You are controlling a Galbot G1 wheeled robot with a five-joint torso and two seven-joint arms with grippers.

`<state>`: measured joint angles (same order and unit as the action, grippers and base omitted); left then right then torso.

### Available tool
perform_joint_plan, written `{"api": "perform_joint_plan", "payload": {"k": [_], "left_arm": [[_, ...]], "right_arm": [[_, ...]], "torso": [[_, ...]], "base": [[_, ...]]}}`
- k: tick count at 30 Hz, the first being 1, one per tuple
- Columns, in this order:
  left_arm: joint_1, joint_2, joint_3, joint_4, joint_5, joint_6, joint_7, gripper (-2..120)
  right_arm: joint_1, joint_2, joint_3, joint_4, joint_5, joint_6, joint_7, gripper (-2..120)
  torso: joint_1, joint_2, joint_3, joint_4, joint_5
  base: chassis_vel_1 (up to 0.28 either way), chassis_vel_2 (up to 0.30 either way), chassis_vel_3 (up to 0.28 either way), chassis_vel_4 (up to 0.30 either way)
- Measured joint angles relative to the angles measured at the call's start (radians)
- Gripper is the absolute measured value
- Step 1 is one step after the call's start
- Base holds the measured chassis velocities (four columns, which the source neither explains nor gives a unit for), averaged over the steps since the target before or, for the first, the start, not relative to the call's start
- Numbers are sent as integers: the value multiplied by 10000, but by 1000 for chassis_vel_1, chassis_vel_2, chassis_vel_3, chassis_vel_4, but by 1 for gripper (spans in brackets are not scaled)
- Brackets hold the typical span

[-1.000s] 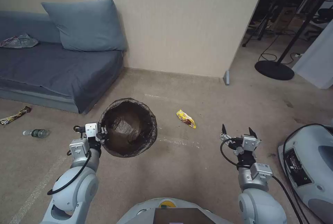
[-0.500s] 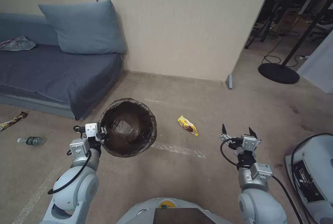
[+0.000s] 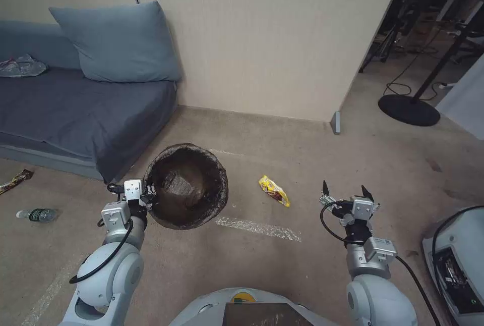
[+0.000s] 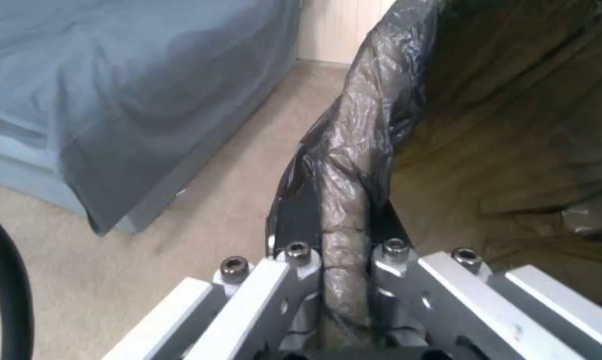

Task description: Pick up the trash bin, then pick up the garbage from the floor and place it into the trash bin.

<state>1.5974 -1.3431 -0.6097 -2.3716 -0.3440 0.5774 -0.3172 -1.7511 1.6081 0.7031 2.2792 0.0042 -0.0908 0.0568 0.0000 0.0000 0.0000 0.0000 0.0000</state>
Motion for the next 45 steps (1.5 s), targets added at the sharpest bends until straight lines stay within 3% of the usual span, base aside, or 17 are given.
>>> {"api": "perform_joint_plan", "payload": {"k": [45], "left_arm": [[-12, -76, -75, -92, -28, -5, 47, 2]], "right_arm": [[-41, 0, -25, -17, 4, 102, -55, 100]], "torso": [[0, 0, 1, 0, 0]], "base": [[-107, 103, 102, -100]]}}
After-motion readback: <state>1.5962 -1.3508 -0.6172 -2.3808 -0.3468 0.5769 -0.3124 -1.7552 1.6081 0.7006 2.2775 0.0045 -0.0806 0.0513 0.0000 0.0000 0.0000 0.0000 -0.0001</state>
